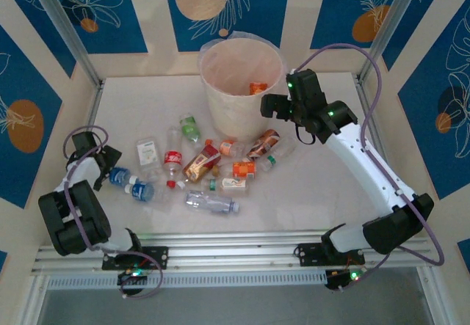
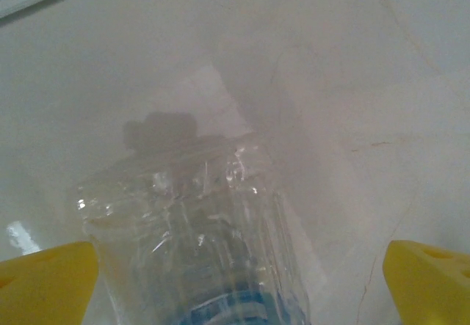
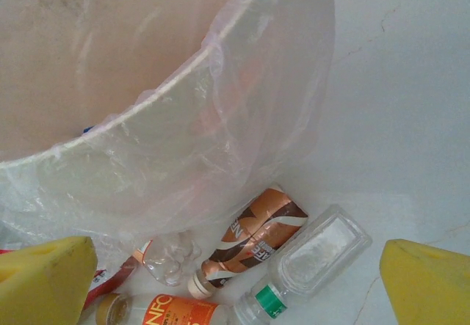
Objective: Put the plastic bottles in the bin
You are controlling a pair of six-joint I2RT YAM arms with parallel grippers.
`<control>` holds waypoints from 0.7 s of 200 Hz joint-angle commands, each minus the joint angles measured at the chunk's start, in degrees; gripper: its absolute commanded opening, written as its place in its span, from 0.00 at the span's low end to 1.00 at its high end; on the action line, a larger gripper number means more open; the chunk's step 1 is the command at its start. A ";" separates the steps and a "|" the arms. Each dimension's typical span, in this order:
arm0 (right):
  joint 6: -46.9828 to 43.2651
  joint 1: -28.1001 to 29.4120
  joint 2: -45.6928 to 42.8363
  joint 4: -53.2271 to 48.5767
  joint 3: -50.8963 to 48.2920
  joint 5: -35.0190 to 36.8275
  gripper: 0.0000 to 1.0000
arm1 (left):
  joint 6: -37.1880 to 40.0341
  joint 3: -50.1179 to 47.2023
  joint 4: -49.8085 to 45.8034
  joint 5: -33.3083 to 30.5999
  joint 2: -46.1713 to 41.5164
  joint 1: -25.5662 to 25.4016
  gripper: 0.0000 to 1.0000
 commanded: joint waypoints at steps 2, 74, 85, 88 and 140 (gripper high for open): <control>1.40 0.75 -1.91 -0.40 -1.12 1.48 0.99 | -1.17 1.40 2.94 3.54 2.19 0.86 0.99; 1.91 1.17 -2.19 -0.66 -1.37 2.58 0.99 | -6.05 0.92 6.04 4.79 7.62 0.86 0.85; 2.14 1.22 -2.27 -0.71 -1.49 2.87 0.99 | -6.62 0.92 6.68 5.18 8.49 0.86 0.79; 2.15 1.25 -2.34 -0.68 -1.49 2.97 0.99 | -6.76 0.92 6.88 5.34 8.61 0.91 0.77; 2.32 1.35 -2.61 -0.47 -1.79 4.11 0.99 | -7.70 2.09 8.03 6.81 9.47 0.86 0.52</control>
